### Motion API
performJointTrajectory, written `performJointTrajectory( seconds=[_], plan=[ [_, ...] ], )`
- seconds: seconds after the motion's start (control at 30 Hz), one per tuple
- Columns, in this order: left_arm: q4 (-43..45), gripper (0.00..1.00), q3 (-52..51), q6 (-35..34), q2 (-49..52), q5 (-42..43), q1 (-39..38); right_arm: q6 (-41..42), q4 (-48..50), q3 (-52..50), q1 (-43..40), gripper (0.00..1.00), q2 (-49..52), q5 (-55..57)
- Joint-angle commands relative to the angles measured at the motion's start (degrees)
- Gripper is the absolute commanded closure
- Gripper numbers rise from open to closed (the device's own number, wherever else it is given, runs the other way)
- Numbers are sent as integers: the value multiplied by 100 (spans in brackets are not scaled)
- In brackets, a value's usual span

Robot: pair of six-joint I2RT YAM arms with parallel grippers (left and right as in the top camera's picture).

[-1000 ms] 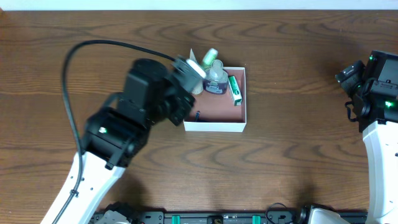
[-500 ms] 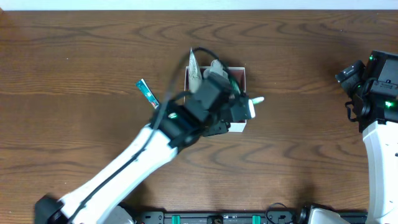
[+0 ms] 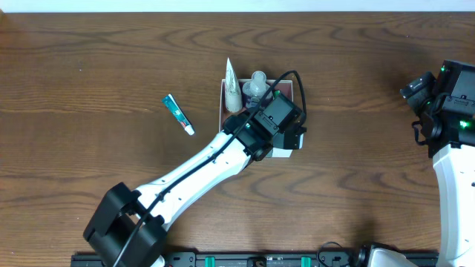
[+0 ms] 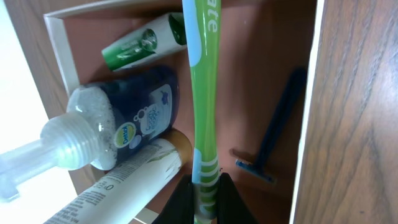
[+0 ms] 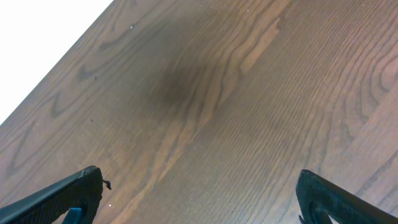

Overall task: Pack container
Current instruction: 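Carry the toothbrush into the box and lower it beside the razor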

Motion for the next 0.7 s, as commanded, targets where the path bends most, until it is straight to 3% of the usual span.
performJointTrajectory(
  seconds=[0.0,0.6,0.67],
  plan=[
    [24,94,59,269,76,-186,63,-7,-7,55,-35,1,11,118],
    [24,94,59,264,79,-9,330,-7,-7,55,-35,1,11,118],
    [22,83,59,264,79,-9,330,-7,-7,55,-35,1,11,118]
  ],
)
